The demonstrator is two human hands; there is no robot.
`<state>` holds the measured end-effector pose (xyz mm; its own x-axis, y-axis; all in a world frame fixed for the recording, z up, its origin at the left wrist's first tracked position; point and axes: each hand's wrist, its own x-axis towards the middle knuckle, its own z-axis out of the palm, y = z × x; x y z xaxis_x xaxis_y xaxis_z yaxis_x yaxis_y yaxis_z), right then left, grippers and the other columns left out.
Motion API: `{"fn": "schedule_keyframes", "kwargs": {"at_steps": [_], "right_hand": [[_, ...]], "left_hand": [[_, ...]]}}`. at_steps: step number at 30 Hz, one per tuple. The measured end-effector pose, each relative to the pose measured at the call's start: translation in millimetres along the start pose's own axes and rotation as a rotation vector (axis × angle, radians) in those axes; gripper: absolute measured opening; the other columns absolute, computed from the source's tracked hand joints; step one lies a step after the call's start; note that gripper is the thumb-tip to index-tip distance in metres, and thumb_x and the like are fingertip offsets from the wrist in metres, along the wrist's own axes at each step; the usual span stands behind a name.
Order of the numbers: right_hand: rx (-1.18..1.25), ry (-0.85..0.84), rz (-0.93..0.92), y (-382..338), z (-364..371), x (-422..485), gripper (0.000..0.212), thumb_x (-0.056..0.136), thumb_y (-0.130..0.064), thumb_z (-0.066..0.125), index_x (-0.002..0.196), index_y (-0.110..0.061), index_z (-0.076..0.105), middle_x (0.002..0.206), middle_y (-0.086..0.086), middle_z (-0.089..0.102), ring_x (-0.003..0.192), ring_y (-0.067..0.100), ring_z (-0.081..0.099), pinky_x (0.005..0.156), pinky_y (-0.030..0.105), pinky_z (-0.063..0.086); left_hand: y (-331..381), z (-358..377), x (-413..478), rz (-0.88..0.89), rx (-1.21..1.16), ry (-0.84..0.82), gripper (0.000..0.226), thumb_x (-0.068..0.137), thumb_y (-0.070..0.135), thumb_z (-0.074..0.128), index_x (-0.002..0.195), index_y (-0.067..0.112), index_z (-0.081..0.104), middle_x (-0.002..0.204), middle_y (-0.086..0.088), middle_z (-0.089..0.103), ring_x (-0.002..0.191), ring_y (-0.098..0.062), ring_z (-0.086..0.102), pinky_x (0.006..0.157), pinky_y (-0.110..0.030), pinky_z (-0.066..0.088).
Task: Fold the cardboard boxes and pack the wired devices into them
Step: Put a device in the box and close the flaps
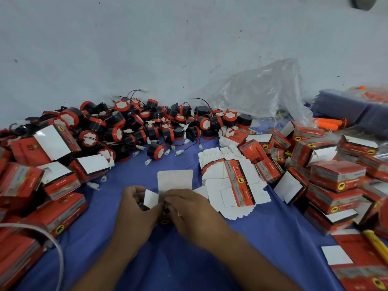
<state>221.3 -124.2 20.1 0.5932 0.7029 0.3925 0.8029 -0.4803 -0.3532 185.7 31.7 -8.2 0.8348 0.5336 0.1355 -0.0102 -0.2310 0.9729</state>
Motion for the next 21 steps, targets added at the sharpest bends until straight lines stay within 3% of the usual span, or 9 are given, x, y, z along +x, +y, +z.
{"fn": "schedule_keyframes", "kwargs": {"at_steps": [2, 5, 8, 10, 13, 16, 19, 21], "right_hand": [[-0.039, 0.037, -0.066, -2.9, 4.4, -4.8, 0.027, 0.105, -0.015, 0.047, 0.117, 0.002, 0.064, 0.122, 0.014, 0.064, 0.110, 0.028, 0.056, 0.105, 0.039, 0.040], [-0.058, 0.133, -0.074, -7.0, 6.1, -6.4, 0.024, 0.106, -0.025, 0.045, 0.115, -0.007, 0.058, 0.116, 0.008, 0.055, 0.101, 0.022, 0.047, 0.092, 0.037, 0.041], [-0.004, 0.249, -0.013, -6.5, 3.1, 0.2, 0.013, 0.102, -0.017, 0.055, 0.104, -0.005, 0.060, 0.103, 0.009, 0.056, 0.085, 0.014, 0.050, 0.073, 0.028, 0.043], [0.132, 0.263, 0.073, -5.1, 3.2, 2.6, 0.014, 0.099, -0.015, 0.063, 0.103, -0.002, 0.064, 0.103, 0.010, 0.059, 0.080, 0.014, 0.054, 0.069, 0.026, 0.042], [0.113, 0.327, 0.037, -5.2, 9.4, 2.5, 0.008, 0.089, -0.007, 0.074, 0.095, -0.001, 0.074, 0.093, 0.011, 0.067, 0.075, 0.021, 0.064, 0.066, 0.029, 0.052], [0.053, 0.257, 0.003, -5.5, 13.6, 5.4, 0.012, 0.089, 0.002, 0.067, 0.095, -0.002, 0.077, 0.095, 0.013, 0.068, 0.078, 0.025, 0.066, 0.066, 0.031, 0.055], [0.043, 0.119, 0.041, -1.4, 14.4, 10.0, 0.029, 0.092, 0.005, 0.054, 0.109, -0.006, 0.075, 0.106, 0.012, 0.064, 0.096, 0.028, 0.058, 0.081, 0.036, 0.048], [-0.034, 0.128, 0.003, -1.7, 13.9, 12.2, 0.028, 0.083, 0.008, 0.060, 0.097, -0.008, 0.077, 0.091, 0.009, 0.066, 0.084, 0.028, 0.058, 0.072, 0.034, 0.049]], "left_hand": [[-1.4, 0.2, -2.2, 0.007, -0.011, 0.009, 0.049, 0.072, 0.009, 0.085, 0.098, 0.032, 0.049, 0.096, 0.008, 0.064, 0.079, 0.001, 0.066, 0.053, -0.017, 0.051], [-0.3, 5.0, -4.3, -0.039, -0.061, 0.003, 0.050, 0.077, 0.008, 0.081, 0.106, 0.030, 0.045, 0.094, -0.002, 0.067, 0.072, -0.011, 0.068, 0.053, -0.023, 0.051], [1.0, 9.1, -5.7, -0.063, -0.112, 0.005, 0.054, 0.079, 0.004, 0.078, 0.112, 0.025, 0.041, 0.085, -0.007, 0.067, 0.056, -0.004, 0.065, 0.042, -0.015, 0.045], [0.8, 8.2, -5.0, -0.052, -0.123, 0.010, 0.052, 0.079, 0.001, 0.076, 0.109, 0.026, 0.042, 0.084, -0.007, 0.065, 0.055, -0.002, 0.064, 0.041, -0.014, 0.045], [-1.0, 7.1, -4.3, 0.023, -0.107, -0.021, 0.041, 0.086, 0.005, 0.071, 0.100, 0.033, 0.045, 0.075, -0.008, 0.068, 0.057, -0.010, 0.066, 0.043, -0.019, 0.048], [-5.0, 6.3, -5.4, 0.132, -0.022, -0.085, 0.032, 0.089, 0.007, 0.068, 0.099, 0.034, 0.055, 0.071, -0.011, 0.062, 0.064, -0.029, 0.063, 0.050, -0.035, 0.056], [-8.2, 2.8, -6.3, 0.173, -0.011, -0.125, 0.032, 0.090, 0.005, 0.068, 0.098, 0.036, 0.063, 0.074, -0.010, 0.060, 0.060, -0.021, 0.058, 0.055, -0.035, 0.055], [-8.2, -0.4, -6.0, 0.165, -0.028, -0.154, 0.036, 0.089, 0.002, 0.067, 0.101, 0.036, 0.065, 0.077, -0.011, 0.064, 0.068, -0.027, 0.062, 0.061, -0.042, 0.056]]}}
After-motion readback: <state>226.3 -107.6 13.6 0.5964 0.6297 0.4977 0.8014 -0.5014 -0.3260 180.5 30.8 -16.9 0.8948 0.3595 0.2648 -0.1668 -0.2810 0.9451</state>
